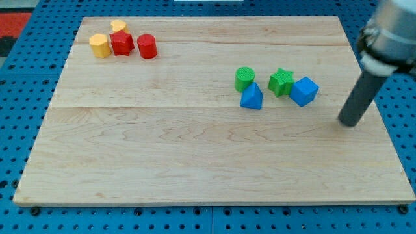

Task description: Move the blue cube to the bottom right of the blue triangle

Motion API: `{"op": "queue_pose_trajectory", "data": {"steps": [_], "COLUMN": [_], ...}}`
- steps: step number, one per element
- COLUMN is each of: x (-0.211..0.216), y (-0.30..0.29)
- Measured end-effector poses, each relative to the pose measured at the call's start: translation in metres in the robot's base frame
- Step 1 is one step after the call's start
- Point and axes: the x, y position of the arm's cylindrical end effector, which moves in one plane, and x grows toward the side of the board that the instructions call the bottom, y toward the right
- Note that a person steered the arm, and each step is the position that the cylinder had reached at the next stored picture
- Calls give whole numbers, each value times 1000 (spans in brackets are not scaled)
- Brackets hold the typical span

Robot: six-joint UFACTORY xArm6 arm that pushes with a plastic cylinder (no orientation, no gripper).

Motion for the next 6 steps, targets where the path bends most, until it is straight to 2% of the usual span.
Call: {"op": "queue_pose_trajectory", "data": {"steps": [1,2,3,6], "x": [-36,-49,-48,-40], "y": [20,-31,-89,-171]}}
